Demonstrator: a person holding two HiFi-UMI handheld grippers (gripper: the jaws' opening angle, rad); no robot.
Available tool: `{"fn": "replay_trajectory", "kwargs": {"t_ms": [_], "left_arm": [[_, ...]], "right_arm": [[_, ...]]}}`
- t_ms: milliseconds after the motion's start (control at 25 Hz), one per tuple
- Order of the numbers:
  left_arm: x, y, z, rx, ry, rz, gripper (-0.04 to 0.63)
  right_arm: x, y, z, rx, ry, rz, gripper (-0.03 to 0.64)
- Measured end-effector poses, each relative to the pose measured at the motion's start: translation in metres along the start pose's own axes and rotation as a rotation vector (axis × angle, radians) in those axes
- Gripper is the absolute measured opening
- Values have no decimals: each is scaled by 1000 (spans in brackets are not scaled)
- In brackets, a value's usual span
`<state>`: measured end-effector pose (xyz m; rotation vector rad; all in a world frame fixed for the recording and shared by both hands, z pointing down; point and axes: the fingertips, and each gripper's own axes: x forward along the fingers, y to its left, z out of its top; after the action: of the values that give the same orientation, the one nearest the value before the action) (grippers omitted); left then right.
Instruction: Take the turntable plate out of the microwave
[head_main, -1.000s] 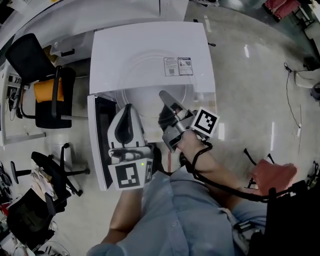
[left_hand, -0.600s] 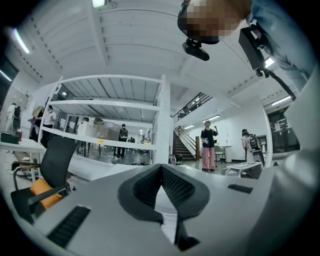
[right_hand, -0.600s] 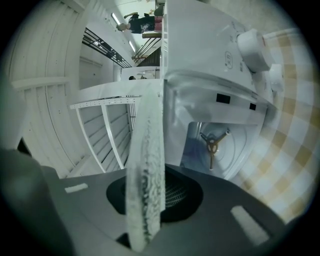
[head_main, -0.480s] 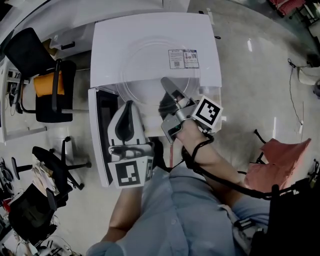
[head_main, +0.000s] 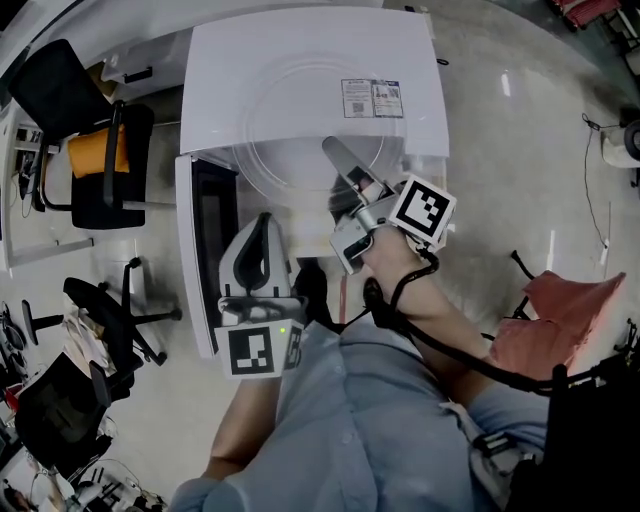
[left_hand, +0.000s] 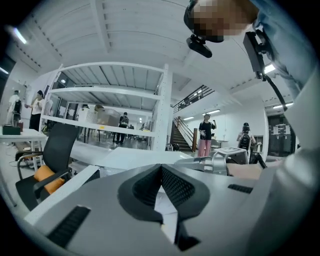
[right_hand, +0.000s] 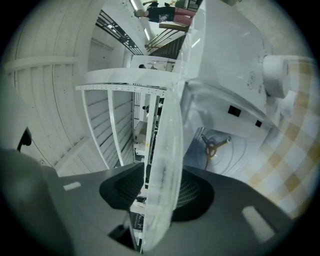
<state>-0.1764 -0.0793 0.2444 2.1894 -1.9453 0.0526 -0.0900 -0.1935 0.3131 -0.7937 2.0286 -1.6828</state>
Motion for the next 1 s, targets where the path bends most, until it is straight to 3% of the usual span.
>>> {"fn": "replay_trajectory", "kwargs": {"t_ms": [200, 360, 480, 560, 1000], "left_arm": [[-3, -16, -47, -22, 197, -22, 8], [10, -34, -70, -61, 269, -81, 8], [20, -39, -76, -144, 321, -99, 8], [23, -40, -73, -181, 336, -99, 8], [35, -40, -64, -196, 326, -98, 8]], "right_arm": [[-3, 1, 2, -31, 16, 12, 153], [-4, 6, 3, -59, 22, 30, 153], [-5, 7, 1, -75, 29, 32, 153], [-7, 8, 0, -80, 29, 30, 153], [-9, 11, -2, -98, 27, 29, 153]]}}
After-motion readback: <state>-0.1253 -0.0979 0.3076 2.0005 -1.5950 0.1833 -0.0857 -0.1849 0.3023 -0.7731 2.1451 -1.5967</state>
